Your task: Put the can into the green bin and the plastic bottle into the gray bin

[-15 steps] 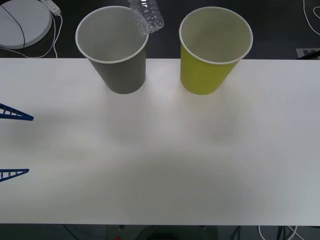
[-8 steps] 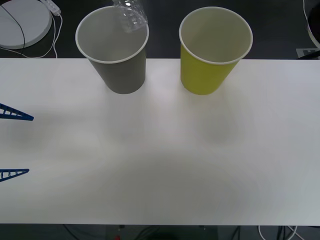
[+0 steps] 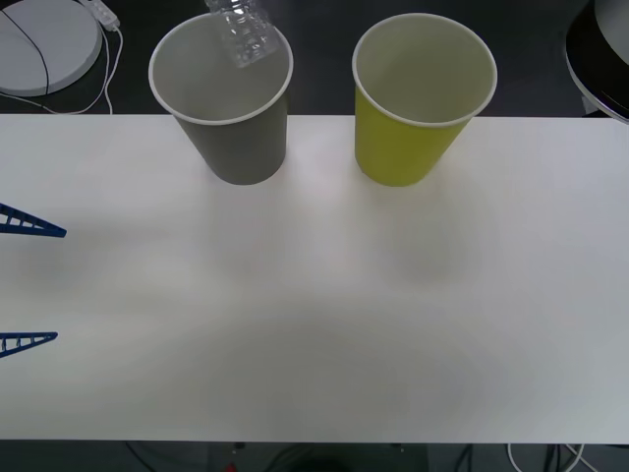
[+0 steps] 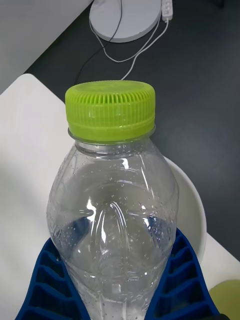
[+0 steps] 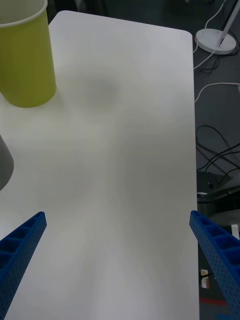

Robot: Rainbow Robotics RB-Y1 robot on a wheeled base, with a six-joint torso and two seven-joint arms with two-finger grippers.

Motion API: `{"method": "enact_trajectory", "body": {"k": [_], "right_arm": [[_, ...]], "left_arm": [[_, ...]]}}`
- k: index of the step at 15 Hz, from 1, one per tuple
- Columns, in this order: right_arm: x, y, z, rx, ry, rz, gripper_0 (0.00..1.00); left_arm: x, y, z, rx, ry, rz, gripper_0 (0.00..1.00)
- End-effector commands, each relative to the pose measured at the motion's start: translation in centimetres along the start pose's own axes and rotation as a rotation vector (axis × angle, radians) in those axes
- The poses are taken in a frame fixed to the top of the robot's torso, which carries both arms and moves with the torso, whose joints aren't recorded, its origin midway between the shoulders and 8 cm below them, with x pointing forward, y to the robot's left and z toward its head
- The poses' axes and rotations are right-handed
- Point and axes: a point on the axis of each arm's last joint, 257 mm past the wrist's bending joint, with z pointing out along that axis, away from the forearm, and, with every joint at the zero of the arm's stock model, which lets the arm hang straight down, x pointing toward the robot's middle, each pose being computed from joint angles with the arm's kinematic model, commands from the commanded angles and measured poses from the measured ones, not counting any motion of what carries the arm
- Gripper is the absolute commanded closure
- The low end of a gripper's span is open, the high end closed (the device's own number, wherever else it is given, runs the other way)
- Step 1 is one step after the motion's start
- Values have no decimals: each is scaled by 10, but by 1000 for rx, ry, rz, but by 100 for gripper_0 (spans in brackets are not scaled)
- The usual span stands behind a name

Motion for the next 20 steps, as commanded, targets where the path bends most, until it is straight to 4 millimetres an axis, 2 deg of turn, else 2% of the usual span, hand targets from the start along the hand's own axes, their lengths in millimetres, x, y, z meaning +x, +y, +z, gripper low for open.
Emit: {"method": "enact_trajectory", "body": {"k": [1,13,14,15,16,20], "right_arm": [[-2,3,1,7,0,-12,100],[0,7,6,25,11,-43,100],[0,7,6,25,11,-40,76],[-1,5,6,28,6,-39,11],[-2,6,6,26,3,-39,0],[-6,6,6,23,-12,-54,0]], "left_arm": [[0,0,0,0,0,0,0],[0,0,0,0,0,0,0],[0,0,0,0,0,0,0],[0,0,0,0,0,0,0],[0,0,0,0,0,0,0],[0,0,0,0,0,0,0]]}}
